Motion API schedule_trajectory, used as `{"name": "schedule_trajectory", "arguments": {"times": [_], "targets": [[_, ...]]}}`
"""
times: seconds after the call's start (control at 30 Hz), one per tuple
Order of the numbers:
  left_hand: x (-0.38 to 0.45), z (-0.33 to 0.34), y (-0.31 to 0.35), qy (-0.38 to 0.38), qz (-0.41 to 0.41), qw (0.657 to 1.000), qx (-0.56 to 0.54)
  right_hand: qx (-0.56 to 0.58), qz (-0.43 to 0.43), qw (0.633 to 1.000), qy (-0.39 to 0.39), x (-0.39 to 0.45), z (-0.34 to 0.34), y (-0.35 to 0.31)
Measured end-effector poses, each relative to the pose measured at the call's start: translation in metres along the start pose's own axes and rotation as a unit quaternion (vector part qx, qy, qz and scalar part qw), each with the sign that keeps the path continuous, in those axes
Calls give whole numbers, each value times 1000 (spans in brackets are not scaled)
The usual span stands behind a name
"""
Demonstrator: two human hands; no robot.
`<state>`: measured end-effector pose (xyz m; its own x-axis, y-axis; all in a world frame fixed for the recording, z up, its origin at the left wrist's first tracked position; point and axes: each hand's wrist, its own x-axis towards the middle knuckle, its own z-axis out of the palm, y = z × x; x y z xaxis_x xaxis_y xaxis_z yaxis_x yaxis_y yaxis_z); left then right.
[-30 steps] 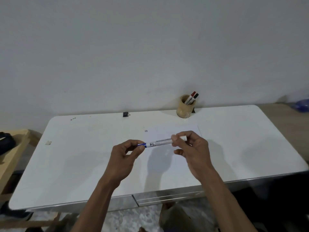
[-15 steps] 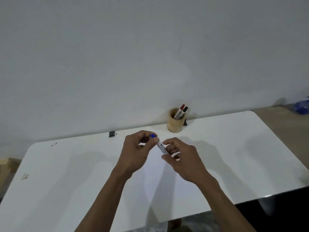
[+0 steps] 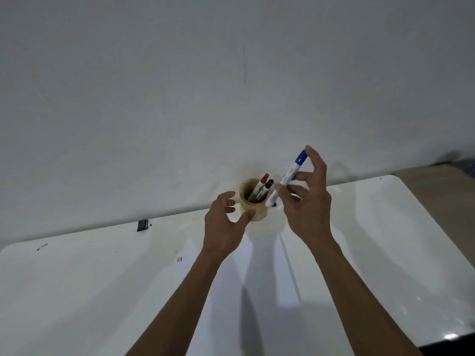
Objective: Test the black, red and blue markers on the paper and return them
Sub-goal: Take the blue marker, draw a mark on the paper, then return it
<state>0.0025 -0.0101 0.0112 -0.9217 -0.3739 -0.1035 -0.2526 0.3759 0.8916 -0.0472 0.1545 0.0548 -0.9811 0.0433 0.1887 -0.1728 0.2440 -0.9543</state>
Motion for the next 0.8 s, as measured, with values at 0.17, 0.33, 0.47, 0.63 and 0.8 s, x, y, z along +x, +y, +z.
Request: {"name": "schedule_trajectory", "arguments": {"times": [0.17,0.33,0.47,0.63,0.8], "targets": [[22,33,-7,9,-20,1000,18,19,-29,999,31,35,18,15],[27,48,-5,26,11,1000,-3,-13,-33,999,16,52,36,32],[29,51,-3,46,20,999,-7,-49,-15,999,5,57,44,45],[31,55,-10,55,23,998,-22,-58,-2,998,-3,53,49,57],[33,59,-21,62,34,997,-43,-94,-2,996,3,50,54,63]]}}
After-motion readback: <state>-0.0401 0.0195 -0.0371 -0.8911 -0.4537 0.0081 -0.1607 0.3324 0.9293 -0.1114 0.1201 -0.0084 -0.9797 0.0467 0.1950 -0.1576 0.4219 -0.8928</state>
